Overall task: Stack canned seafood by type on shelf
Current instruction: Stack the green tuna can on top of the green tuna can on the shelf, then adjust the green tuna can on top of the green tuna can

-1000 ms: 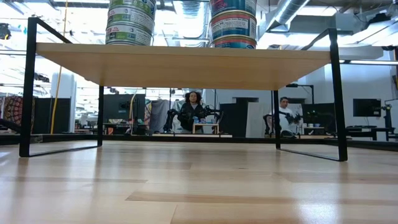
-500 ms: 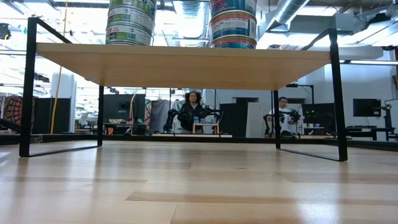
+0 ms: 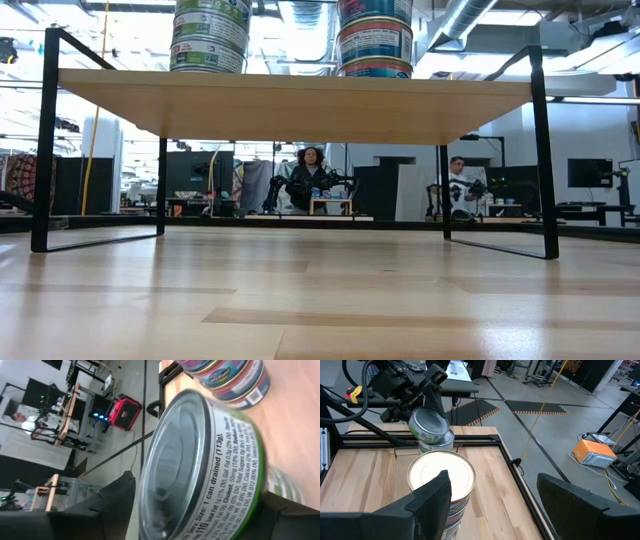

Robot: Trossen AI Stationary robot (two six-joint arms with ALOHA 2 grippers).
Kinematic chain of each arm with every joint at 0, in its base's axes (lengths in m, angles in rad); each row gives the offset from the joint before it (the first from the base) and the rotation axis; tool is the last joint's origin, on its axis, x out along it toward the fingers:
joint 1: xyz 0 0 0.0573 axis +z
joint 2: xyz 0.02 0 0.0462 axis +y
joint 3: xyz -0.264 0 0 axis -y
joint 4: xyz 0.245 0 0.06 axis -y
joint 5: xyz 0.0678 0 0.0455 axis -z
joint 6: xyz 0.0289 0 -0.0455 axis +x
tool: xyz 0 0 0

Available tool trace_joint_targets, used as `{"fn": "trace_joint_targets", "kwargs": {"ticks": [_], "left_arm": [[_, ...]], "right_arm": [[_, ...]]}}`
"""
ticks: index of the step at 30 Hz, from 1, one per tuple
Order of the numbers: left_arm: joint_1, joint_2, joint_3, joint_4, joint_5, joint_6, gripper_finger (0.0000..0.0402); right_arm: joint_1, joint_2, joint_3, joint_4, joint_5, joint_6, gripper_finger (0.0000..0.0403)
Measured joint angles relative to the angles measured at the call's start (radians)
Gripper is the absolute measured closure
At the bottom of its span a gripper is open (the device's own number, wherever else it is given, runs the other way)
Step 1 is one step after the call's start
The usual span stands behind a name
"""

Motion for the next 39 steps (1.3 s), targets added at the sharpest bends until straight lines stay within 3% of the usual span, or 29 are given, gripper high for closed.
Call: {"fn": "trace_joint_targets", "kwargs": {"ticks": [5,17,31,39], "left_arm": [[0.0,0.0,0.0,0.023,0.067,-0.012,0.0123],[0.0,0.0,0.076,0.002,0.133,-0.021,0.0123],[0.042,0.001,0.078,-0.015,0.207,-0.03,0.0123],[0.07,0.001,0.069,0.09,0.257,0.057,0.0123]], "right_arm": [[0.0,0.001,0.0,0.0,0.0,0.0,0.0079],[0.0,0.006,0.0,0.0,0.0,0.001,0.0079],[0.0,0.008,0.0,0.0,-0.001,0.0,0.0079],[0.0,0.008,0.0,0.001,-0.001,0.0,0.0079]]}}
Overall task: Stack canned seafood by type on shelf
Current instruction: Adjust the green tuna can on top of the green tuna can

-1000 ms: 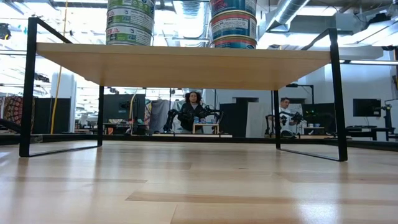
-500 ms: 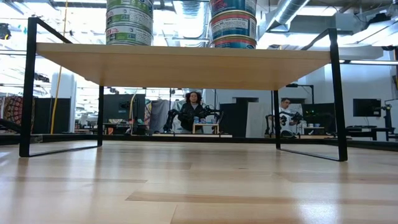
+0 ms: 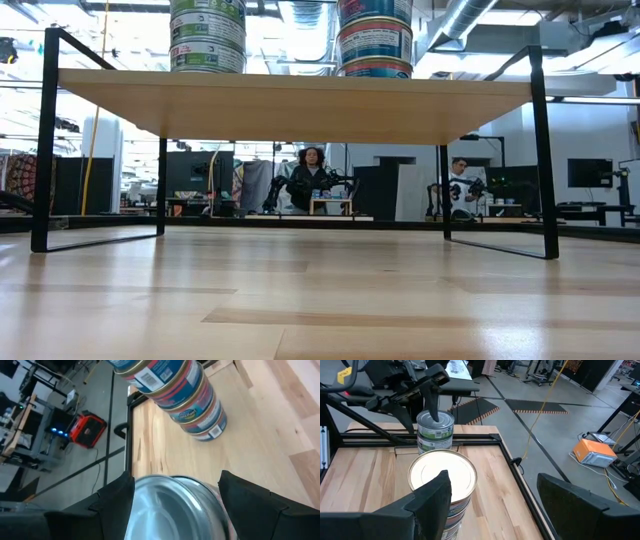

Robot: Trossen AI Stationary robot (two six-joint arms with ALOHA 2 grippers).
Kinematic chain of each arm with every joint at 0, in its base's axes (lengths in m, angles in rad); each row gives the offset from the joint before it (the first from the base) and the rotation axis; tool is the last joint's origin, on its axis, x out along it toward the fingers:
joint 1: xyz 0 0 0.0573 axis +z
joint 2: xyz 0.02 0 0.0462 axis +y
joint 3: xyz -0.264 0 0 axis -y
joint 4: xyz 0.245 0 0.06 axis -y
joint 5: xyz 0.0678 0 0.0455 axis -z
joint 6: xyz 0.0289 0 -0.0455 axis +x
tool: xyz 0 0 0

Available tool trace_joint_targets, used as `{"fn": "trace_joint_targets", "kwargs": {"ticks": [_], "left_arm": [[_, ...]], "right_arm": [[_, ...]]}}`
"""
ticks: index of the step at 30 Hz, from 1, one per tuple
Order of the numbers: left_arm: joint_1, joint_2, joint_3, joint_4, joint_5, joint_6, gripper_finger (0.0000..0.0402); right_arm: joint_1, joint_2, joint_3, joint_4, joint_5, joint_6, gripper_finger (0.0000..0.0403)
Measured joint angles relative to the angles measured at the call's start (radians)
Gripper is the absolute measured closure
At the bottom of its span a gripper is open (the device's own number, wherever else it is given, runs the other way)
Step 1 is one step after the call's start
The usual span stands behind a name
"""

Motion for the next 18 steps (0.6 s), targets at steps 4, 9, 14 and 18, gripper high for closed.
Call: {"fn": "trace_joint_targets", "kwargs": {"ticks": [4,9,14,18], "left_arm": [[0.033,0.0,0.0,0.024,0.034,0.016,0.0123],[0.049,0.0,0.0,0.069,0.06,0.057,0.0123],[0.044,-0.002,0.0,0.108,0.05,0.1,0.0123],[0.017,-0.012,0.043,0.1,0.017,0.09,0.0123]], "right_arm": [[0.0,0.0,0.0,0.0,0.0,0.0,0.0079],[0.0,0.0,0.0,0.0,0.0,0.0,0.0079],[0.0,0.0,0.0,0.0,0.0,0.0,0.0079],[0.0,0.0,0.0,0.0,0.0,0.0,0.0079]]}}
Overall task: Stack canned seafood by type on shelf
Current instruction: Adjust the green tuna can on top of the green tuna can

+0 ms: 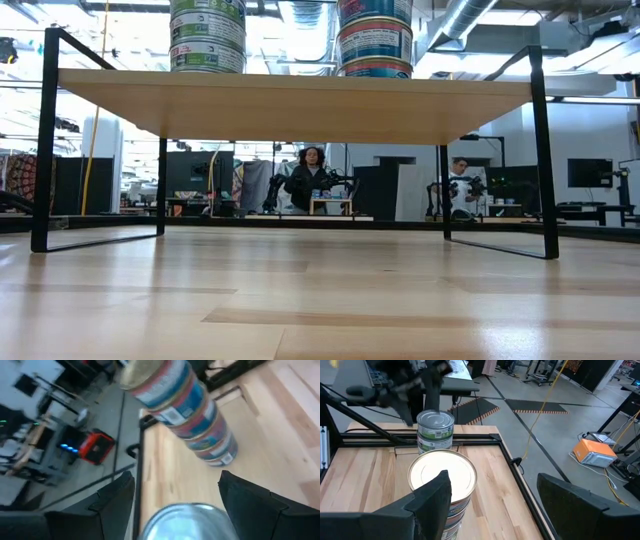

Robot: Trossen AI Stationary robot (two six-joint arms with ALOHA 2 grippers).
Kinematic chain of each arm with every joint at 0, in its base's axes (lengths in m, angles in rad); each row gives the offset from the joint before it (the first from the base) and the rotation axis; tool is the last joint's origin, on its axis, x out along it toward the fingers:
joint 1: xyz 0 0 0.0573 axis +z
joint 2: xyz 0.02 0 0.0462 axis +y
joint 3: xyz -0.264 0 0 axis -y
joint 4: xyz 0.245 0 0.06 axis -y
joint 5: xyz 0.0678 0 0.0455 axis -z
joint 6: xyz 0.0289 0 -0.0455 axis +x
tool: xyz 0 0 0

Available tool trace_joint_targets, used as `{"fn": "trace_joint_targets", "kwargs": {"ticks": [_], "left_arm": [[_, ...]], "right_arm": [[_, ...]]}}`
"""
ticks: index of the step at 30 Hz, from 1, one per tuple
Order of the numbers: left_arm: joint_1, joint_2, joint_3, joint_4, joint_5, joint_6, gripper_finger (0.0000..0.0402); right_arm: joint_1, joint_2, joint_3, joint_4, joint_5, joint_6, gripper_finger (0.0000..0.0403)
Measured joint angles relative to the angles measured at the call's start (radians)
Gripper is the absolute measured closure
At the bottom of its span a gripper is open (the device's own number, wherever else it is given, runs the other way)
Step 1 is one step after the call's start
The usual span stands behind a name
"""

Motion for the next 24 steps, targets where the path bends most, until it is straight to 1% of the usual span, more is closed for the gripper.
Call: {"fn": "trace_joint_targets", "kwargs": {"ticks": [2,6,9,11,13,18,19,24], "left_arm": [[-0.024,-0.001,0.029,-0.045,-0.055,-0.023,0.0123],[-0.08,-0.001,0.074,-0.148,-0.227,-0.099,0.0123],[-0.108,-0.001,0.1,-0.256,-0.366,-0.195,0.0123],[-0.115,-0.001,0.105,-0.346,-0.431,-0.284,0.0123],[-0.114,-0.001,0.105,-0.452,-0.453,-0.383,0.0123],[-0.1,0.011,0.105,-0.683,-0.454,-0.629,0.0123],[-0.099,0.012,0.103,-0.695,-0.453,-0.668,0.0123],[-0.092,0.01,0.088,-0.693,-0.406,-0.707,0.0123]], "right_arm": [[0.0,0.0,0.0,0.0,0.0,0.0,0.0079],[0.0,0.0,0.0,0.0,-0.002,0.0,0.0079],[0.0,0.0,0.0,0.0,-0.003,0.0,0.0079],[0.0,0.0,0.0,0.0,-0.003,0.001,0.0079],[0.0,0.0,0.0,0.0,-0.004,0.007,0.0079],[0.0,0.0,0.0,0.0,-0.005,0.008,0.0079],[0.0,0.0,0.0,0.0,-0.005,0.008,0.0079],[0.0,0.0,0.0,0.0,-0.005,0.008,0.0079]]}}
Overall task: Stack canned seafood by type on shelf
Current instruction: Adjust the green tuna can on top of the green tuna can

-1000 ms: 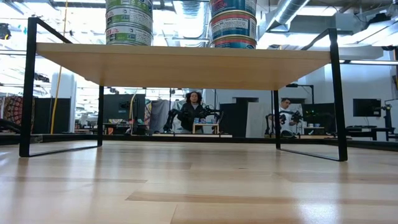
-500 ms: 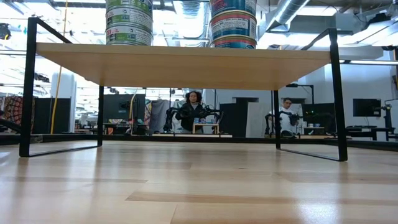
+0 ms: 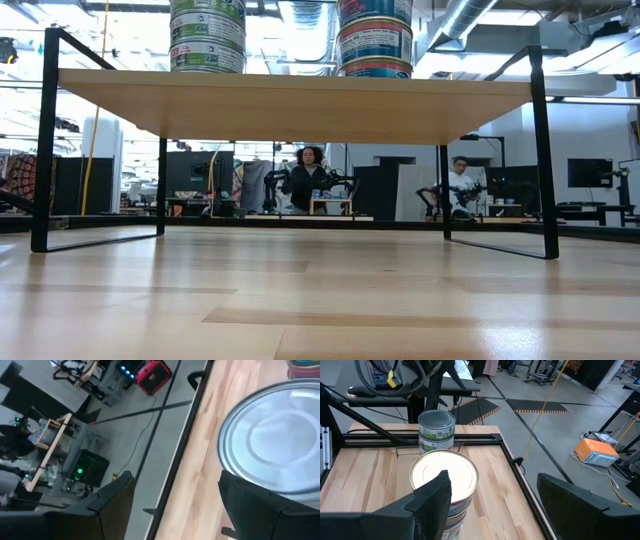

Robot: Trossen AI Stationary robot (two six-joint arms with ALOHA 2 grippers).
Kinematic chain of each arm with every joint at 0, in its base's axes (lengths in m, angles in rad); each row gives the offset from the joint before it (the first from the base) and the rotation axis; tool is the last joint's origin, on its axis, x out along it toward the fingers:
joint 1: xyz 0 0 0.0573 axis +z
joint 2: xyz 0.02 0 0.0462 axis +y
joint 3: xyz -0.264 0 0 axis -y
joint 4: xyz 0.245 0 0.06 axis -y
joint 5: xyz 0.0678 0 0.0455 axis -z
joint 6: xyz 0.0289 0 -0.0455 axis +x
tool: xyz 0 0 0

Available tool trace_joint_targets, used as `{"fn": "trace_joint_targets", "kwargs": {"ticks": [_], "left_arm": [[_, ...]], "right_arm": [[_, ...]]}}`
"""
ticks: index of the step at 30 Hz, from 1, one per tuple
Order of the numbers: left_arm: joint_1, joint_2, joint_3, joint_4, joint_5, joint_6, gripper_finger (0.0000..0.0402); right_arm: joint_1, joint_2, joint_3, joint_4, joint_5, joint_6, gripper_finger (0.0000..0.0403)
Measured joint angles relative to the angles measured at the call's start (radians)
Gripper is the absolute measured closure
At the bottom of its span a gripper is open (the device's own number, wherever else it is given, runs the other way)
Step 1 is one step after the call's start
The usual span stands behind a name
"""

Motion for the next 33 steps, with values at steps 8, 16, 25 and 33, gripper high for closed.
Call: {"fn": "trace_joint_targets", "kwargs": {"ticks": [8,16,25,33], "left_arm": [[0.048,-0.003,-0.028,0.0,-0.001,-0.065,0.0123],[0.089,0.001,-0.028,-0.001,0.055,-0.098,0.0123],[0.113,0.001,-0.028,-0.002,0.162,-0.164,0.0123],[0.113,0.001,-0.028,-0.001,0.191,-0.189,0.0123]], "right_arm": [[0.016,0.0,0.0,0.0,-0.001,0.001,0.0079],[0.027,0.0,0.0,0.0,0.0,0.001,0.0079],[0.027,0.0,0.0,0.0,0.0,0.001,0.0079],[0.027,0.0,0.0,0.0,0.0,0.001,0.0079]]}}
